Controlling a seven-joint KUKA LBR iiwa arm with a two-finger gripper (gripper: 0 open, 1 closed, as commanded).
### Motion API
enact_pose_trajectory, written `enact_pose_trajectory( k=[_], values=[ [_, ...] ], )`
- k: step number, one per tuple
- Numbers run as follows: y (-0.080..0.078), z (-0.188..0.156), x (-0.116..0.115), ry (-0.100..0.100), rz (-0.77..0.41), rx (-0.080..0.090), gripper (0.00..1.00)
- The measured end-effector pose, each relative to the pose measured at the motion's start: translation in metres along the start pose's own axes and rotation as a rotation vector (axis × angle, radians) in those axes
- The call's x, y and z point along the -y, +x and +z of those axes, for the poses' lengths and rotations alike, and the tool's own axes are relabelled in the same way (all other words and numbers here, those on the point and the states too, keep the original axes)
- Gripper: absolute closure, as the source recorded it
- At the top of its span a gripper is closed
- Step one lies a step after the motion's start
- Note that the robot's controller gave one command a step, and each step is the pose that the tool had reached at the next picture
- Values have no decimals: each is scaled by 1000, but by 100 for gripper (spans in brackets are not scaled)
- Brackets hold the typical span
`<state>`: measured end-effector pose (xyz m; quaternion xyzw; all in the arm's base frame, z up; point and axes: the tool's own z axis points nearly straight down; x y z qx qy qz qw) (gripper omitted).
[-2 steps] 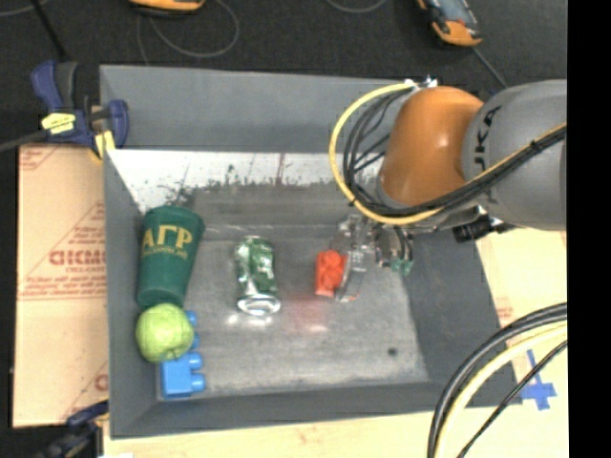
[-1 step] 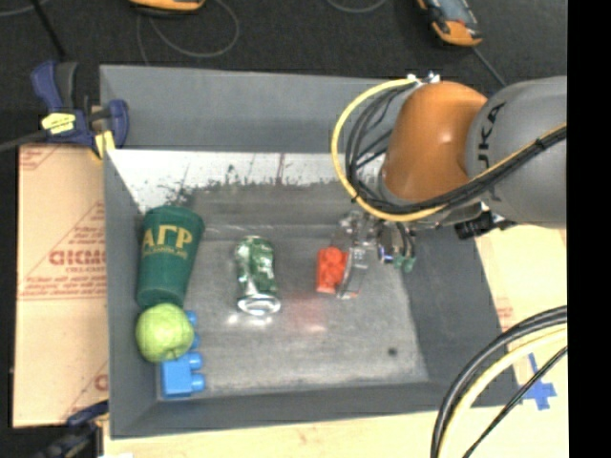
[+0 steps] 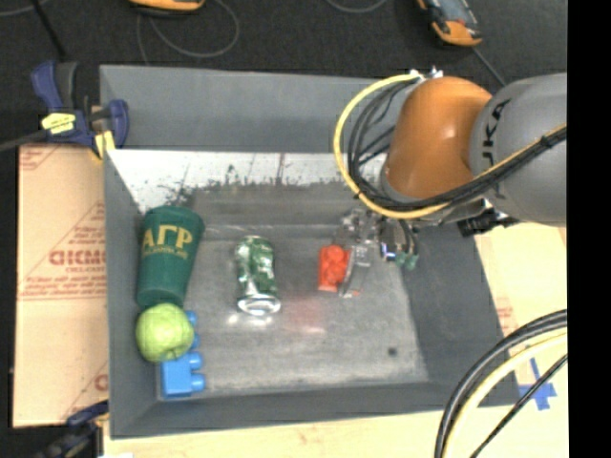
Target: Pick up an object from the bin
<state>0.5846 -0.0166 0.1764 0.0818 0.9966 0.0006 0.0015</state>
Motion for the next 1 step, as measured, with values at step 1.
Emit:
enact_pose_trajectory(
  k=[1],
  values=[
    [-1, -8, 0, 0, -1, 2, 100]
  ],
)
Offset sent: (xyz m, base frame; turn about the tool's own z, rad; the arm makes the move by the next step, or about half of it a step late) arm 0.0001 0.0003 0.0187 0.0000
